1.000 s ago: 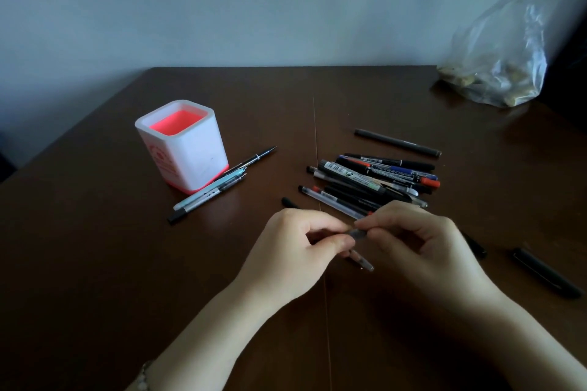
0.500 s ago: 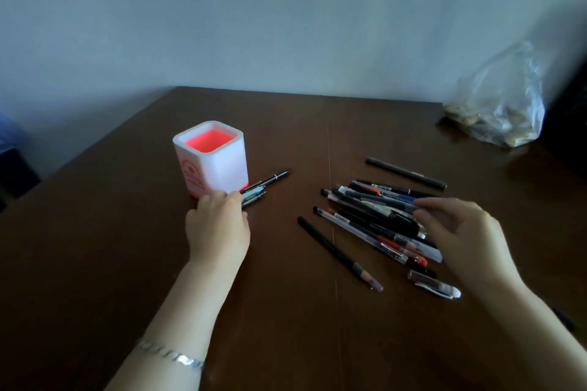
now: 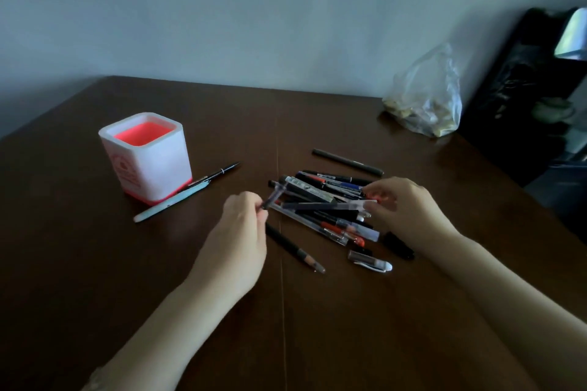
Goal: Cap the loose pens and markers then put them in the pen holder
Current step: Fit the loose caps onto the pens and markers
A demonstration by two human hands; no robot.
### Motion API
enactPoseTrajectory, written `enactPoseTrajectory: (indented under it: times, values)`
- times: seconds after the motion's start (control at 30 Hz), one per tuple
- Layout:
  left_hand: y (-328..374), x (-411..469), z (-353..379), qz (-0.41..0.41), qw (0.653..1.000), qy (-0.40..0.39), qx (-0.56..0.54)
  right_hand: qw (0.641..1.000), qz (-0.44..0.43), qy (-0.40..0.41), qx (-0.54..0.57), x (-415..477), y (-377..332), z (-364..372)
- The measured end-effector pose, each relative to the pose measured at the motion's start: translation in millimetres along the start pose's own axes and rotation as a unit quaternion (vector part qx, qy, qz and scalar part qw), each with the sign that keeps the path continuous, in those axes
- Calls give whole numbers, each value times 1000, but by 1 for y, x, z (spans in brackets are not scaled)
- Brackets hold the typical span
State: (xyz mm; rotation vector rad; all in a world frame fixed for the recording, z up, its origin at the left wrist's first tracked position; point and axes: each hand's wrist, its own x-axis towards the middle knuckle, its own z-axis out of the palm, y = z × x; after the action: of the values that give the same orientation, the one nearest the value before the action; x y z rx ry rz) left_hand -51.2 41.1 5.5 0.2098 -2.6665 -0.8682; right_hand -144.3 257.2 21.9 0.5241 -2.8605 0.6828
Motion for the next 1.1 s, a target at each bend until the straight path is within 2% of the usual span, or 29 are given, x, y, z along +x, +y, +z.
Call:
enactPoseTrajectory:
  times: [0.03, 0.1, 0.2, 0.3, 0.57, 0.73, 0.87, 1.1]
  values:
    - [7, -6, 5, 26, 999, -27, -24, 1000, 2, 11, 4, -9, 1, -6]
    - [13, -16, 13, 56, 995, -75, -45, 1000, 9, -16, -3, -31, 1, -15]
    - [10, -18, 21, 48, 990, -125, -41, 997, 28, -77, -10, -61, 2, -11]
    - [5, -16, 26, 39, 989, -136, -52, 993, 45, -100, -35, -73, 5, 3]
    - [-1, -12, 27, 69, 989, -116, -66, 997, 59, -34, 30, -89, 0, 7]
    - [0, -11, 26, 77, 986, -118, -90, 974, 80, 62, 201, -92, -4, -8]
    - [0, -9, 25, 69, 985, -130, -93, 953, 88, 59, 284, -76, -11, -6]
    - [-1, -9, 25, 78, 982, -145, -96, 945, 85, 37, 313, -64, -20, 12]
